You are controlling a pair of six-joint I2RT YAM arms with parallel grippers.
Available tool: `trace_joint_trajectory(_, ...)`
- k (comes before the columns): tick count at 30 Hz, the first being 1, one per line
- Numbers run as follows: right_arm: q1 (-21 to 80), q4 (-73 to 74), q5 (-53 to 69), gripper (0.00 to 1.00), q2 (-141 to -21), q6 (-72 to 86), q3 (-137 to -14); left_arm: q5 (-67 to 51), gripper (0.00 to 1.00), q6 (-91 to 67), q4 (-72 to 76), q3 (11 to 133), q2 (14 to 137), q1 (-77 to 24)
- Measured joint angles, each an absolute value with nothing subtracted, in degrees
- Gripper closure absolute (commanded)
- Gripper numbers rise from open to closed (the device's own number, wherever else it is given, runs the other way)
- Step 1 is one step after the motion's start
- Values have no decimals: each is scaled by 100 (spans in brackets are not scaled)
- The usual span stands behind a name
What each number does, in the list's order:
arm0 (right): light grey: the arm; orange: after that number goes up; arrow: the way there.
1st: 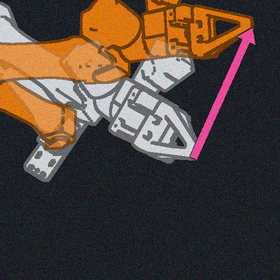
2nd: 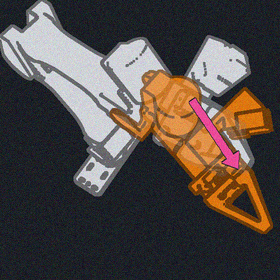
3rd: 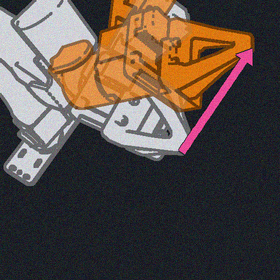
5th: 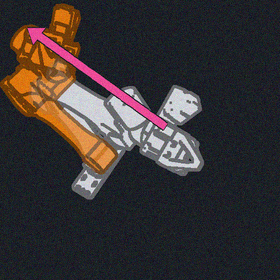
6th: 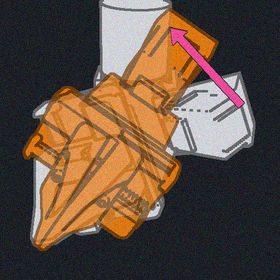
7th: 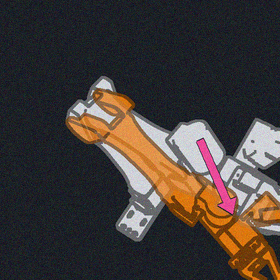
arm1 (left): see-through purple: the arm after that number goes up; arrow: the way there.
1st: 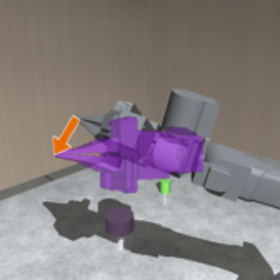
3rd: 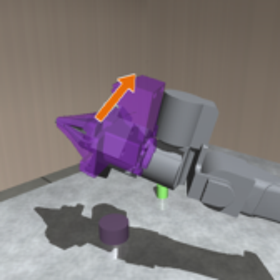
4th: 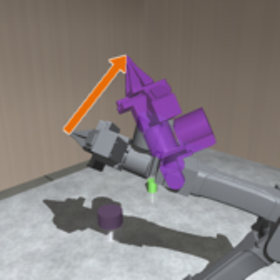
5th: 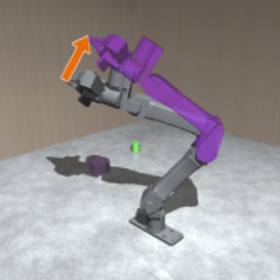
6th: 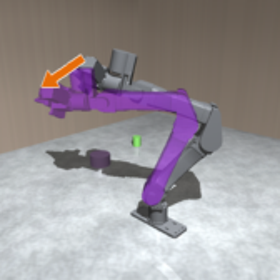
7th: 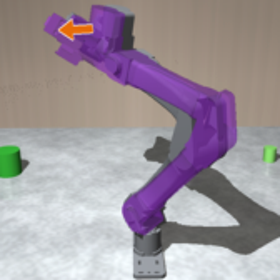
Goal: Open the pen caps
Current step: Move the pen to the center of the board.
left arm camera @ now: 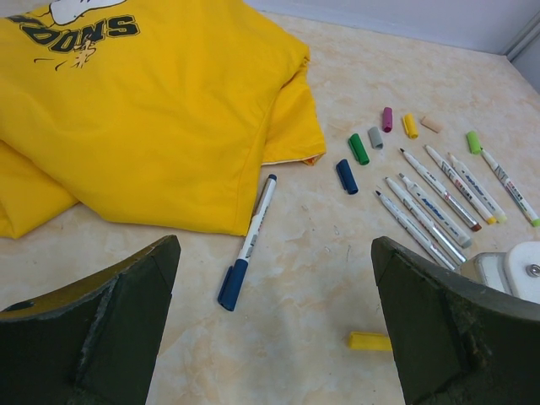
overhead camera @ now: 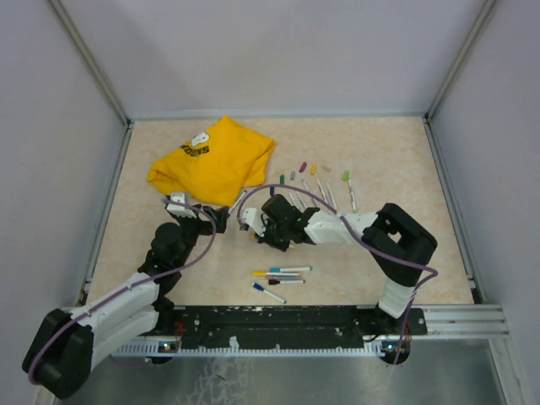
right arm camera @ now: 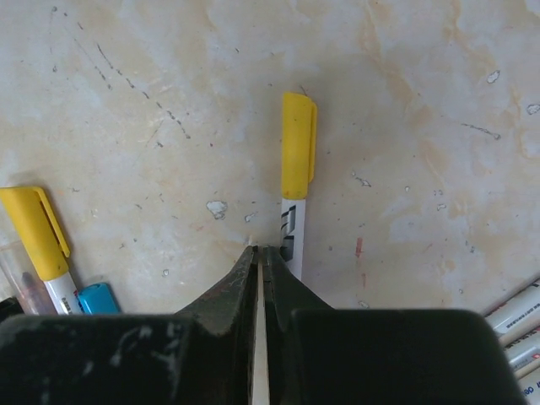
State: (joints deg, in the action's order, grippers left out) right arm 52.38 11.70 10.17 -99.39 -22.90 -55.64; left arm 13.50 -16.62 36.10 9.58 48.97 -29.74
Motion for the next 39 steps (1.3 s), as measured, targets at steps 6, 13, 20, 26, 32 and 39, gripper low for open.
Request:
trace_joint_trajectory(6, 5238, 1153, 886, 97, -9942, -2290, -5566, 1350, 0, -1662, 3610, 937, 4882, -2974)
trace_joint_trajectory(13, 5194, 1155, 836, 96, -9939, -2292, -5572, 1350, 0, -1662, 3610, 934, 4877, -2974)
trace_joint_trajectory(20, 5162, 1197, 751, 90, -9939, -2294, -5594, 1350, 0, -1662, 3610, 934, 4864, -2974)
trace_joint_trajectory(26, 5159, 1201, 714, 89, -9939, -2294, -5601, 1350, 0, -1662, 3610, 934, 4862, -2974)
trace_joint_trajectory(32, 5159, 1223, 676, 92, -9939, -2294, -5607, 1350, 0, -1662, 3610, 934, 4847, -2974)
trace_joint_trajectory(39, 5157, 1280, 600, 100, -9950, -2292, -5634, 1350, 0, -1662, 3610, 934, 4838, -2974)
